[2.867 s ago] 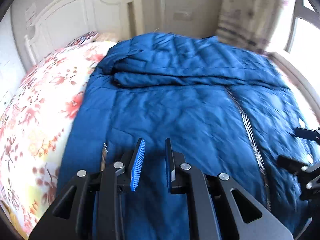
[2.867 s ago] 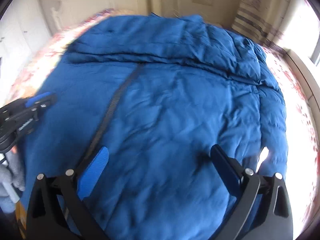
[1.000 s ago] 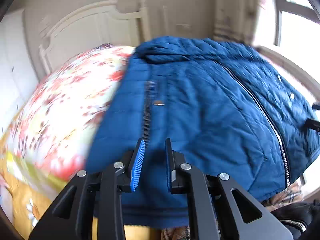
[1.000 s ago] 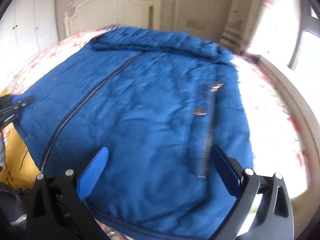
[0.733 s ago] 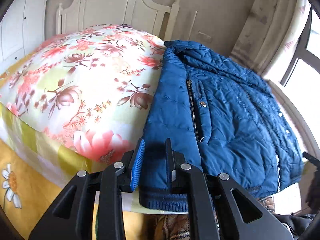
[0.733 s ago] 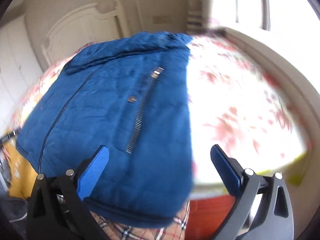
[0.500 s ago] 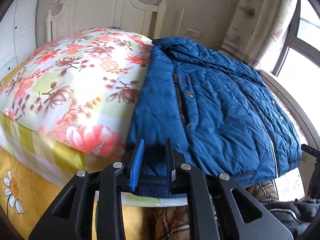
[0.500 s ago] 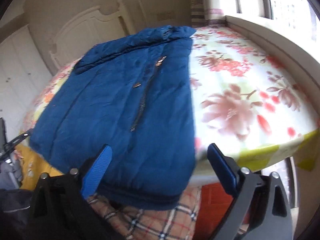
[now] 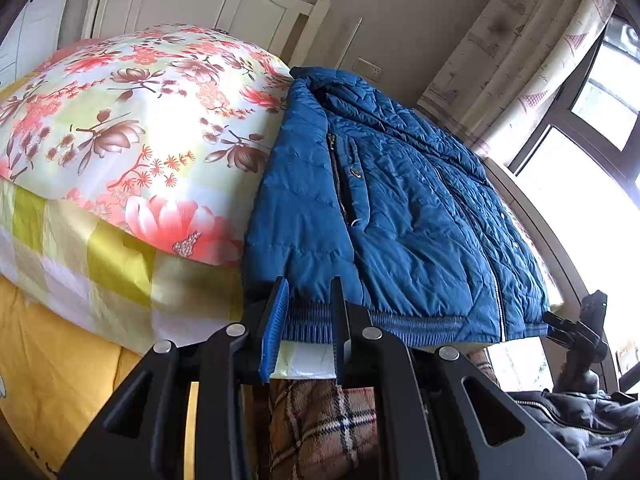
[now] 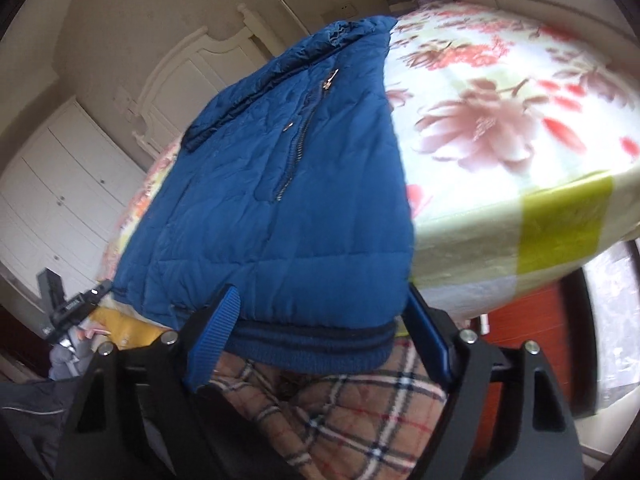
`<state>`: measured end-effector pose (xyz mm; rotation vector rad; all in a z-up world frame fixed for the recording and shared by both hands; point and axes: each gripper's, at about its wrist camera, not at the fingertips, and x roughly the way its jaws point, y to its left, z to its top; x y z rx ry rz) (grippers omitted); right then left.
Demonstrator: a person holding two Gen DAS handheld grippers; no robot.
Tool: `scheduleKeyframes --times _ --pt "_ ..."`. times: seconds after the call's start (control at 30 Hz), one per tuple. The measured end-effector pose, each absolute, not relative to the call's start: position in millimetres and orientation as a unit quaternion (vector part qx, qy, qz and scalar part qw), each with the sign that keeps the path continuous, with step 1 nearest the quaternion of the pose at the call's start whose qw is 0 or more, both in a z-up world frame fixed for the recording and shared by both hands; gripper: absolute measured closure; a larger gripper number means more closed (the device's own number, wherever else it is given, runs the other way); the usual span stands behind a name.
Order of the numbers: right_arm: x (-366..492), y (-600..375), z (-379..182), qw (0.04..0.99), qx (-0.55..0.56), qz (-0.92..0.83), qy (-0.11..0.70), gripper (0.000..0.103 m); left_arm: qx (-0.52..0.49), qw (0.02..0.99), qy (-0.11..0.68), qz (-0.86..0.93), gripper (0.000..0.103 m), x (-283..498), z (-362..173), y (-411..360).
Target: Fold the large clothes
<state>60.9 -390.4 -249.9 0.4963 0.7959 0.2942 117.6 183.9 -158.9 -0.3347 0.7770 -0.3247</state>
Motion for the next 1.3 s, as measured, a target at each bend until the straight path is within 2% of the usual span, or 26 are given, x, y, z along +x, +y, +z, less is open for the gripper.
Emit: scheduleKeyframes --times 0.17,0.3,0.6,0.83,0.87,0.93,0.97,1.0,1.07,1.13,1.27,1.3 --pt "58 -378 -244 0.892 0.200 0.139 0.380 0.050 -0.150 0.901 0.378 -0.149 0.095 112 -160 185" --pt "49 -368 -227 0.904 0.162 0.155 0.364 0.062 -0.149 0.899 0.383 -0.151 0.095 112 -166 186" --pt "49 -366 -216 0.909 0.163 0.182 0.339 0.061 -0.155 0.908 0.368 -0.128 0.095 113 -166 212" --pt "52 -369 -218 0.908 0.169 0.186 0.337 0.060 -0.239 0.876 0.363 -0.207 0.093 135 -181 229" --pt "52 -369 -218 0.908 0.169 0.186 0.336 0.059 -0.251 0.872 0.364 -0.211 0.087 138 -184 230" --pt "51 -369 -219 0.907 0.171 0.190 0.336 0.056 -0.279 0.859 0.369 -0.219 0.066 143 -192 233" --pt "51 -370 -219 0.906 0.173 0.193 0.335 0.054 -0.296 0.851 0.372 -0.221 0.040 145 -196 235" --pt "51 -370 -220 0.904 0.175 0.197 0.335 0.052 -0.327 0.839 0.373 -0.225 0.010 146 -202 237" --pt "52 -370 -223 0.902 0.180 0.200 0.337 0.049 -0.388 0.815 0.358 -0.237 0.005 148 -210 238" --pt "53 -369 -225 0.902 0.181 0.197 0.338 0.049 -0.381 0.823 0.349 -0.236 0.006 152 -207 233" --pt "54 -367 -225 0.904 0.175 0.188 0.340 0.049 -0.295 0.864 0.361 -0.192 0.017 156 -193 209" --pt "54 -367 -225 0.905 0.172 0.183 0.343 0.049 -0.273 0.873 0.365 -0.175 0.023 155 -192 203"
